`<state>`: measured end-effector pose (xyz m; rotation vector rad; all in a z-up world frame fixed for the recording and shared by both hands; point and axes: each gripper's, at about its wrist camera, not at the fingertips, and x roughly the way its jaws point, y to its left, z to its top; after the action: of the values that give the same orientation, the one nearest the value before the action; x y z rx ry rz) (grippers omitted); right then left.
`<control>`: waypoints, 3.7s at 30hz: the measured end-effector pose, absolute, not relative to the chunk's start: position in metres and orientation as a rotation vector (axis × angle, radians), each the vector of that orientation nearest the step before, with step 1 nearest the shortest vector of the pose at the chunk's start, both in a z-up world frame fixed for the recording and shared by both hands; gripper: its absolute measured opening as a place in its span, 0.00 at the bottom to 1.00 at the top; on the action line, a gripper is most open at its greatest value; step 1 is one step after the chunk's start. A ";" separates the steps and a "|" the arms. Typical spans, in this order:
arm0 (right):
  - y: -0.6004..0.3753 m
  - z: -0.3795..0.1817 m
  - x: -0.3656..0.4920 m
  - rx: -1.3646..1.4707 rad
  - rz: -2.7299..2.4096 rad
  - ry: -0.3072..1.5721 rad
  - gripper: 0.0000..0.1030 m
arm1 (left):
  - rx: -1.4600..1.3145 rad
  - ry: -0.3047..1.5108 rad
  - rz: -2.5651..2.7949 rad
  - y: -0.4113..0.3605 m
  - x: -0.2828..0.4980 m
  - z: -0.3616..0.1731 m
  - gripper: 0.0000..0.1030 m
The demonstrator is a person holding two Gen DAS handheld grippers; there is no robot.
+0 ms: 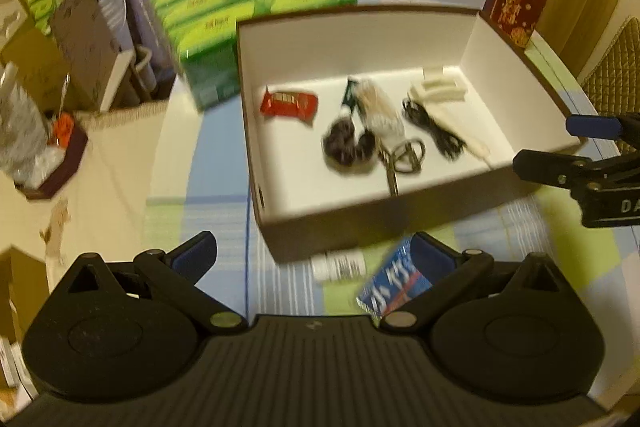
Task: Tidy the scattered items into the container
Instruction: 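Withdraw both grippers from the box toward the floss box and pill bottle, then grasp the blue-labelled floss pick box with the right gripper, then grasp the white pill bottle with the left gripper while the right gripper holds the floss box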
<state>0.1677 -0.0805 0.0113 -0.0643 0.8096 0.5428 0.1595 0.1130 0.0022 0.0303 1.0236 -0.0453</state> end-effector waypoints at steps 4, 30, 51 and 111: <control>-0.082 -0.004 0.152 -0.081 0.553 0.869 1.00 | -0.005 1.074 -0.026 0.112 0.142 -0.012 0.99; -0.099 -0.066 0.094 -0.058 0.510 1.050 1.00 | -0.056 1.214 0.061 0.096 0.073 -0.071 0.99; -0.044 -0.077 0.098 -0.131 0.688 0.985 1.00 | -0.069 1.203 0.131 0.143 0.079 -0.074 0.99; -0.122 -0.109 0.142 -0.138 0.310 0.995 0.85 | -0.052 1.053 0.016 0.102 0.182 -0.106 0.84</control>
<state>0.1422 -0.1225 -0.1087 -0.1377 0.9947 0.3101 0.1818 0.1016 -0.1063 -0.0518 1.0534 0.0162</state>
